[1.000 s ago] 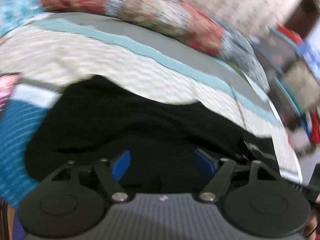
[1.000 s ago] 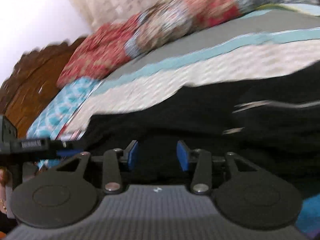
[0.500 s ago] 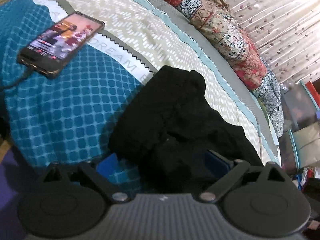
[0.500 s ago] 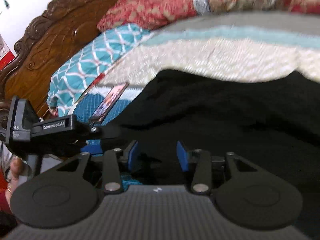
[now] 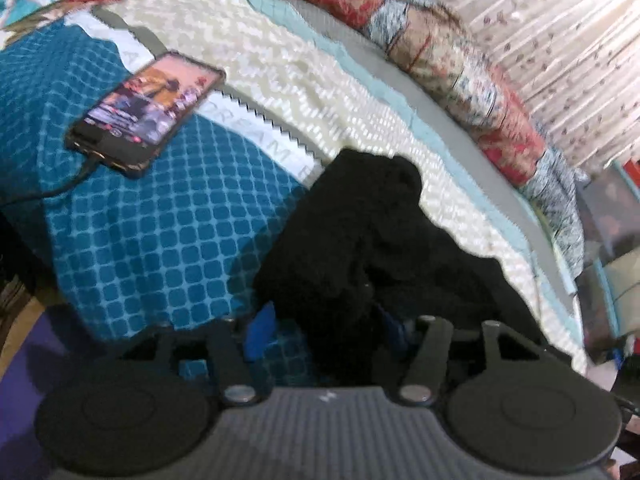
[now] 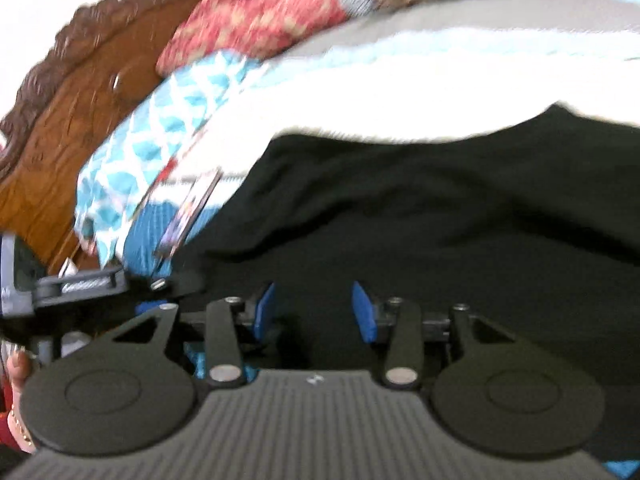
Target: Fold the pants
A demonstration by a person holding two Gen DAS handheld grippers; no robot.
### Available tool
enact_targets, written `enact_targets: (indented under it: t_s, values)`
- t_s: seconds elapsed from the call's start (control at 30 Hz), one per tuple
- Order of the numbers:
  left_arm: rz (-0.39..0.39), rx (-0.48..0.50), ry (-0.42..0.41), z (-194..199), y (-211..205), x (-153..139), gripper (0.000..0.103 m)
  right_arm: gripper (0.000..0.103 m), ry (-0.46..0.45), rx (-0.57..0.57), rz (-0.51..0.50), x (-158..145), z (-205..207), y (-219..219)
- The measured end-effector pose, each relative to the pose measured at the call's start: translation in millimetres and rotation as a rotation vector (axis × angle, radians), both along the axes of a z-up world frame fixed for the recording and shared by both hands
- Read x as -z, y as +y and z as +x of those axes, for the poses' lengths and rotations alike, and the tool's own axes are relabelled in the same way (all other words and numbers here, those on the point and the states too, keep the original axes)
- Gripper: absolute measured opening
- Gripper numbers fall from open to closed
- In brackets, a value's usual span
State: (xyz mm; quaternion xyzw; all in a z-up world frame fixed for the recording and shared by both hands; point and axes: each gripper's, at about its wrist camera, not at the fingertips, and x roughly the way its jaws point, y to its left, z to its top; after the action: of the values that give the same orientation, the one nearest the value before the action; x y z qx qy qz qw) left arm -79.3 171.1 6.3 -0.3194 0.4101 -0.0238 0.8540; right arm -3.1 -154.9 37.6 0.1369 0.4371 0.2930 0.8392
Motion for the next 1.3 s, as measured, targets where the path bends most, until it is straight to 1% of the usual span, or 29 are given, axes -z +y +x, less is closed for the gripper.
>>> enact_targets:
  t_s: [0.1,0.17,0.27,0.33,0.43,0.5,0.57,0.67,0.77,0.83,0.87,0.9,0.97,1.0,1.07,1.13,1.2,1.3]
  values:
    - [0.010,0.000,-0.050,-4.6,-5.6,-15.7,0.056,0.049,-0.043,0.128,0.029,-13.1,-5.5,-48.7]
    - [0.033,0.034,-0.091,-3.7,-17.7,-28.4,0.056,0.049,-0.067,0.224,0.041,-20.3,-10.9,-82.3]
    - [0.093,0.130,-0.149,3.8,-50.3,-44.8,0.061,0.050,-0.109,0.385,0.060,-29.6,-23.4,-133.3]
    - [0.141,0.205,-0.167,13.4,-77.8,-49.7,0.062,0.051,-0.148,0.489,0.058,-36.1,-36.5,-163.5]
    - [0.171,0.305,-0.165,30.5,-116.5,-49.7,0.062,0.058,-0.202,0.632,0.043,-40.8,-58.1,-204.6]
    - [0.196,0.357,-0.163,39.5,-140.2,-47.4,0.062,0.059,-0.221,0.723,0.035,-37.6,-72.1,-229.0]
    - [0.220,0.390,-0.141,49.3,-159.0,-42.6,0.062,0.059,-0.214,0.801,0.038,-31.4,-82.5,-249.6]
    - [0.232,0.426,-0.092,61.2,-176.3,-30.4,0.062,0.060,-0.191,0.900,0.052,-16.8,-96.6,-275.7]
    - [0.280,0.437,-0.029,73.4,-183.5,-11.5,0.062,0.062,-0.169,0.961,0.072,-3.9,-103.9,-297.0]
    - [0.332,0.444,0.063,84.5,-185.5,11.0,0.059,0.063,-0.155,0.991,0.089,4.0,-108.3,-305.9]
    - [0.340,0.445,0.071,86.2,-184.5,17.8,0.059,0.063,-0.149,1.003,0.099,9.2,-109.2,-309.4]
    - [0.340,0.441,0.054,83.3,-184.4,13.9,0.059,0.064,-0.143,1.008,0.106,10.0,-107.9,-310.0]
    - [0.329,0.442,0.073,80.4,-186.3,3.9,0.061,0.064,-0.136,1.013,0.113,14.8,-108.3,-314.1]
    - [0.308,0.446,0.068,78.6,-186.0,-0.8,0.062,0.065,-0.134,1.013,0.115,16.4,-108.6,-316.1]
    - [0.278,0.452,0.046,74.5,-185.7,-12.2,0.063,0.066,-0.133,1.012,0.114,20.5,-105.6,-321.5]
    - [0.281,0.447,0.019,69.8,-186.8,-24.7,0.067,0.067,-0.124,1.013,0.106,24.9,-102.6,-327.7]
    - [0.274,0.445,0.008,69.9,-187.9,-31.9,0.068,0.067,-0.102,1.012,0.116,31.2,-99.1,-332.2]
    - [0.244,0.455,0.008,77.1,-194.2,-40.3,0.069,0.067,-0.059,1.003,0.119,44.5,-96.7,-337.1]
